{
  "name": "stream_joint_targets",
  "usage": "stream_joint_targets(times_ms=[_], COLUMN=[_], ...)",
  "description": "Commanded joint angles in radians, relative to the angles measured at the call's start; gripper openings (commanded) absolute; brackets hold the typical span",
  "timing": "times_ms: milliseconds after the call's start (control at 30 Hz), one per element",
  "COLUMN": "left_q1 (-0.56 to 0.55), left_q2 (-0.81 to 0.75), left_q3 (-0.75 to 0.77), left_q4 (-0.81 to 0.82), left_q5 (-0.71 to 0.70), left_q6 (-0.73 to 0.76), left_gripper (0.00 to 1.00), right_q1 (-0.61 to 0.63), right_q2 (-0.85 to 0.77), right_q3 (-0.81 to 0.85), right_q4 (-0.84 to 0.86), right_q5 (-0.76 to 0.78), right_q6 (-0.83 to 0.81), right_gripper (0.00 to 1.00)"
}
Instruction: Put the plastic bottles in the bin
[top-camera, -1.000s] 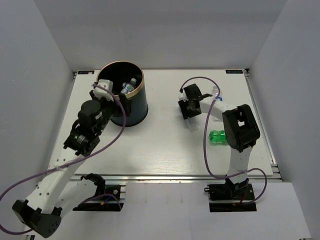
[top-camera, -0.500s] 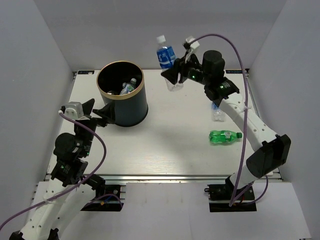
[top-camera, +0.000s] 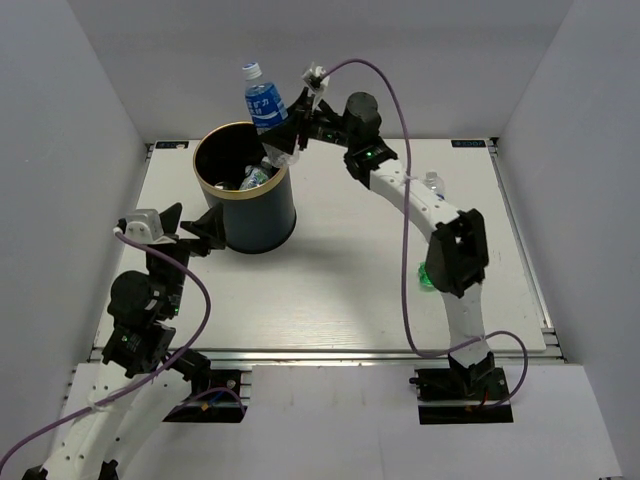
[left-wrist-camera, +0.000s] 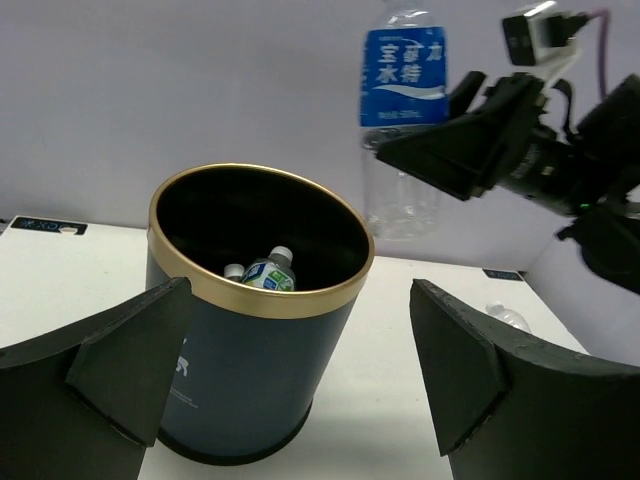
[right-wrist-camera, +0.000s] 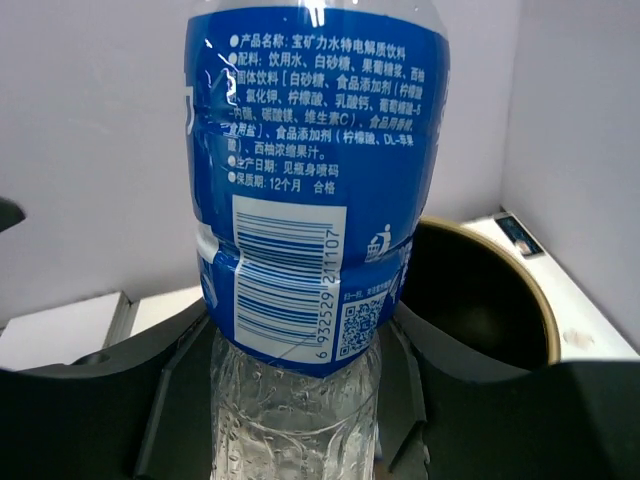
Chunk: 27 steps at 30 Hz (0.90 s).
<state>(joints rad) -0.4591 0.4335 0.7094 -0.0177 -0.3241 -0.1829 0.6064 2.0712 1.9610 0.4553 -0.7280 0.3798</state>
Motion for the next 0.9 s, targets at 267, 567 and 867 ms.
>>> stream_joint_targets(times_ms=[267, 567, 867], left_q1=[0.016, 0.016, 0.016], left_q2=[-0.006, 0.014, 0.065], left_q3=[-0.016, -0.016, -0.016], left_q4=[-0.005, -0.005, 0.027], left_q5=[-0.009, 0.010, 0.202], left_q6=[0.008, 0.017, 0.046], left_gripper=[1.00, 1.00, 1.00], right_q1=[0.035, 0.046, 0.036], right_q2=[0.239, 0.285, 0.031], right_q3=[0.288, 0.289, 0.044], right_q4=[0.270, 0.307, 0.343], right_q5=[0.009, 0.039, 0.036], right_q6=[0.119, 0.116, -0.028], right_gripper=[0.60, 0.90, 0.90])
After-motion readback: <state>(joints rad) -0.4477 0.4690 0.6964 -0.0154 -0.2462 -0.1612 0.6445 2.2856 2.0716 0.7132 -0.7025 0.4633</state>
